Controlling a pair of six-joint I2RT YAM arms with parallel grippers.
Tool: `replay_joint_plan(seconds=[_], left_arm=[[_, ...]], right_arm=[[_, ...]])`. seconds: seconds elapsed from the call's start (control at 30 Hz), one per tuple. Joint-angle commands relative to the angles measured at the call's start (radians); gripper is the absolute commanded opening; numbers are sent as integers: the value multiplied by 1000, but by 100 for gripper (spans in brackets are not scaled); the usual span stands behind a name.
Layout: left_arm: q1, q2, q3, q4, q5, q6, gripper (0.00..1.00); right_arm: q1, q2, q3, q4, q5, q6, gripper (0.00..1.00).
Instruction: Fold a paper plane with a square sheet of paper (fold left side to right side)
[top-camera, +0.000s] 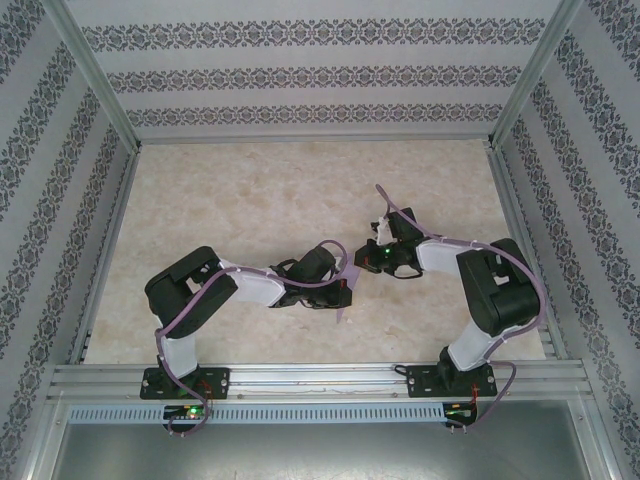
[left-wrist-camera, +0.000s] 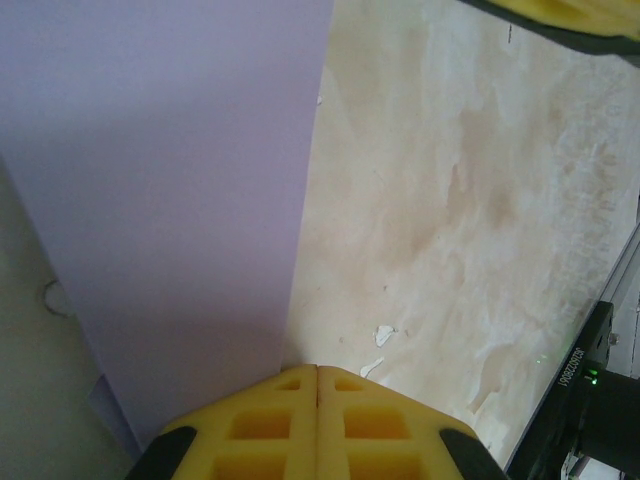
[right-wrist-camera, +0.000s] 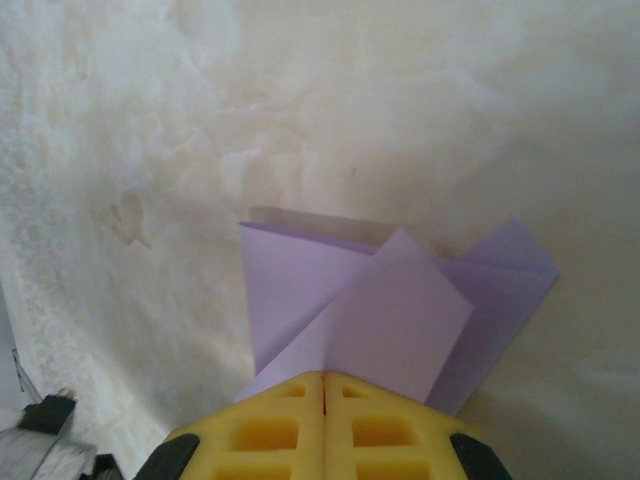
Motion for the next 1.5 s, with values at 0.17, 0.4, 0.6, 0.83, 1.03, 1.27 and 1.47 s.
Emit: replay_joint_plan(seconds=[0.17, 0.4, 0.6, 0.83, 1.03, 1.27, 1.47], left_arm=[[6, 10, -64, -109, -23, -16, 4], [3, 3, -78, -98, -22, -23, 4], [3, 7, -76, -92, -20, -24, 4], [0, 9, -64, -74, -13, -29, 4], [0, 12, -51, -78, -12, -23, 4], [-1, 22, -41, -77, -4, -23, 4], [-3, 8, -48, -50, 5, -34, 4]], right_arm=[[-37, 82, 49, -1, 35, -49, 0], [-89, 124, 100, -17, 31, -63, 0], [-123, 136, 160, -39, 11, -72, 0], [-116, 20, 127, -74, -2, -70, 0], [-62, -118, 10, -84, -8, -37, 0], [25, -76, -29, -18, -16, 18, 0], [28, 6, 1, -28, 19, 9, 0]])
